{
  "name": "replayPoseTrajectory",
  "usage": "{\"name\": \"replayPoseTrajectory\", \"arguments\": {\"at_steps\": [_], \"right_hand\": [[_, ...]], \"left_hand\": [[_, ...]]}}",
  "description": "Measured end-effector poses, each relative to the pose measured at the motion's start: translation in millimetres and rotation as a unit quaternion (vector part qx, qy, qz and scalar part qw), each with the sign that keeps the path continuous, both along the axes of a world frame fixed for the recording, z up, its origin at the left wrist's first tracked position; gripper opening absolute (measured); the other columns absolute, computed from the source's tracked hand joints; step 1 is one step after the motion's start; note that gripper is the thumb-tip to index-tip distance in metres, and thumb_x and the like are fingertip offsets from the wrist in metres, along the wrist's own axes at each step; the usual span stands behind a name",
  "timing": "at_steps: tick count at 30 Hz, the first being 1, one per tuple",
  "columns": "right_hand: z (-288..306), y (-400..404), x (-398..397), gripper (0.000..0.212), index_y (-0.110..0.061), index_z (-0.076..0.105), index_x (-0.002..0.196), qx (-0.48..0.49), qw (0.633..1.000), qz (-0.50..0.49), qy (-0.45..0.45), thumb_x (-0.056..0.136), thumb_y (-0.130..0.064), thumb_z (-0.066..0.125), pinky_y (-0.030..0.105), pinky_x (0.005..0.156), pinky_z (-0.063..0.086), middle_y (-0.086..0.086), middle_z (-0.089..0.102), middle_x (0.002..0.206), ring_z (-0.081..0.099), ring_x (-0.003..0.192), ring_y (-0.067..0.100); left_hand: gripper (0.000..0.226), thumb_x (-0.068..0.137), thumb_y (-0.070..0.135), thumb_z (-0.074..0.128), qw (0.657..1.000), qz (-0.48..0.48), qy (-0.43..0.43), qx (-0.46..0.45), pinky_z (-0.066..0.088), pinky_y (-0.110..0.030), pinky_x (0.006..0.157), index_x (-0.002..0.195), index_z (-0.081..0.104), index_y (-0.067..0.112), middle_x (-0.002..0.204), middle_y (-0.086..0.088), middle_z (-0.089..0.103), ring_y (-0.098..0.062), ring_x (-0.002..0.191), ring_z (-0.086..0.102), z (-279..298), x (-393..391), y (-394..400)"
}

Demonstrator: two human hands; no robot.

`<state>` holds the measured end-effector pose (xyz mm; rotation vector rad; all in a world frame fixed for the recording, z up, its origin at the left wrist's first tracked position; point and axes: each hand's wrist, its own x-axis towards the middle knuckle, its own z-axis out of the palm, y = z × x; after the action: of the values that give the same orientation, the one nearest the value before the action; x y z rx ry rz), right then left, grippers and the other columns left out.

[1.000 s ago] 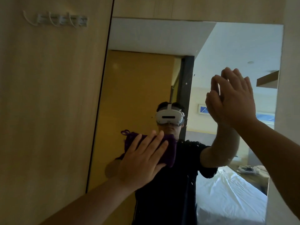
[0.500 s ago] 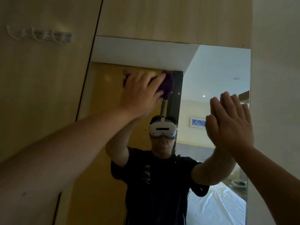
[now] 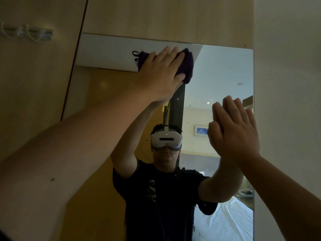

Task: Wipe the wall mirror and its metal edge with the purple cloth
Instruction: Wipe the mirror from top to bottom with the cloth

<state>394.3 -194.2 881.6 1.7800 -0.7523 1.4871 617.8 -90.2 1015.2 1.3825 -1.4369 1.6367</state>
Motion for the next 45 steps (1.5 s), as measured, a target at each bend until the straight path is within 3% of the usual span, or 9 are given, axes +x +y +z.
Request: {"name": "replayPoseTrajectory", "arguments": {"at_steps": [13, 20, 25, 29, 32, 34, 37, 40, 45], "right_hand": [[-3.1, 8.1, 1.4, 0.048, -0.017, 0.042, 0.140, 0.010, 1.000, -0.008, 0.001, 0.098, -0.036, 0.030, 0.058, 0.115, 0.024, 0.012, 0.037, 0.151, 0.027, 0.145, 0.034], [-6.2, 7.3, -4.8, 0.054, -0.020, 0.035, 0.150, 0.026, 1.000, 0.009, 0.014, 0.100, -0.040, 0.029, 0.053, 0.122, 0.011, 0.011, 0.025, 0.162, 0.012, 0.152, 0.031], [-12.5, -0.4, -28.9, 0.059, -0.019, 0.028, 0.152, 0.062, 0.998, -0.012, -0.006, 0.100, -0.045, 0.023, 0.055, 0.122, 0.009, 0.012, 0.016, 0.164, 0.005, 0.153, 0.029], [-17.3, -9.7, -28.2, 0.060, -0.020, 0.022, 0.155, 0.070, 0.997, 0.003, -0.020, 0.101, -0.045, 0.018, 0.054, 0.122, 0.009, 0.007, 0.009, 0.166, -0.002, 0.154, 0.026], [-14.9, -15.6, -29.1, 0.059, -0.021, 0.018, 0.156, 0.068, 0.998, -0.001, -0.008, 0.102, -0.046, 0.017, 0.054, 0.123, 0.007, 0.007, 0.006, 0.167, -0.005, 0.154, 0.026], [-14.2, -19.0, -30.6, 0.060, -0.022, 0.016, 0.156, 0.066, 0.998, -0.001, -0.004, 0.102, -0.048, 0.014, 0.053, 0.123, 0.005, 0.006, 0.004, 0.167, -0.007, 0.154, 0.026], [-14.7, -21.1, -30.3, 0.062, -0.022, 0.015, 0.156, 0.059, 0.998, 0.005, -0.002, 0.101, -0.051, 0.010, 0.051, 0.123, 0.003, 0.006, 0.003, 0.167, -0.008, 0.153, 0.024], [-14.1, -21.7, -31.0, 0.061, -0.022, 0.019, 0.156, 0.053, 0.998, 0.019, -0.004, 0.101, -0.048, 0.015, 0.050, 0.123, 0.003, 0.006, 0.006, 0.167, -0.007, 0.153, 0.025], [-14.1, -24.7, -30.6, 0.057, -0.019, 0.026, 0.154, 0.040, 0.999, 0.031, -0.014, 0.102, -0.041, 0.021, 0.052, 0.123, 0.006, 0.007, 0.013, 0.166, 0.000, 0.154, 0.027]], "left_hand": [[0.062, 0.101, 0.051, 0.039, 0.997, -0.014, -0.050, 0.052, 0.021, -0.050, 0.120, 0.151, 0.038, 0.013, 0.160, -0.010, 0.031, -0.029, 0.148, 0.026, -225.6, 7.9, 10.8], [0.057, 0.104, 0.049, 0.040, 0.996, -0.012, -0.062, 0.056, 0.027, -0.051, 0.118, 0.150, 0.041, 0.015, 0.159, -0.010, 0.032, -0.029, 0.148, 0.029, -285.1, 9.3, 9.2], [0.047, 0.103, 0.041, 0.048, 0.997, -0.028, -0.066, 0.023, 0.038, -0.046, 0.106, 0.143, 0.049, 0.016, 0.145, -0.009, 0.051, -0.029, 0.129, 0.052, -297.1, 10.4, 8.2], [0.040, 0.102, 0.032, 0.051, 0.994, -0.079, -0.072, -0.006, 0.047, -0.044, 0.090, 0.138, 0.048, 0.015, 0.127, -0.009, 0.060, -0.028, 0.109, 0.059, -266.4, 4.2, 12.4], [0.050, 0.095, 0.029, 0.064, 0.991, -0.116, -0.055, -0.048, 0.048, -0.048, 0.087, 0.137, 0.045, 0.010, 0.123, -0.014, 0.061, -0.032, 0.107, 0.058, -190.5, -10.3, 8.0], [0.048, 0.095, 0.030, 0.059, 0.988, -0.120, -0.038, -0.090, 0.048, -0.048, 0.089, 0.136, 0.047, 0.009, 0.124, -0.015, 0.059, -0.034, 0.107, 0.057, -121.0, -26.1, 4.7], [0.050, 0.098, 0.036, 0.044, 0.988, -0.108, 0.015, -0.111, 0.043, -0.046, 0.099, 0.139, 0.050, 0.009, 0.132, -0.013, 0.057, -0.032, 0.117, 0.053, -22.4, -55.5, 4.3], [0.052, 0.104, 0.039, 0.038, 0.995, -0.064, 0.052, -0.061, 0.031, -0.039, 0.110, 0.150, 0.036, 0.015, 0.150, -0.005, 0.043, -0.026, 0.138, 0.037, 40.2, -81.8, -2.2], [0.059, 0.106, 0.046, 0.029, 0.999, 0.001, 0.045, 0.017, 0.016, -0.044, 0.120, 0.157, 0.020, 0.018, 0.165, -0.002, 0.018, -0.023, 0.151, 0.014, 47.7, -95.4, -33.3]]}}
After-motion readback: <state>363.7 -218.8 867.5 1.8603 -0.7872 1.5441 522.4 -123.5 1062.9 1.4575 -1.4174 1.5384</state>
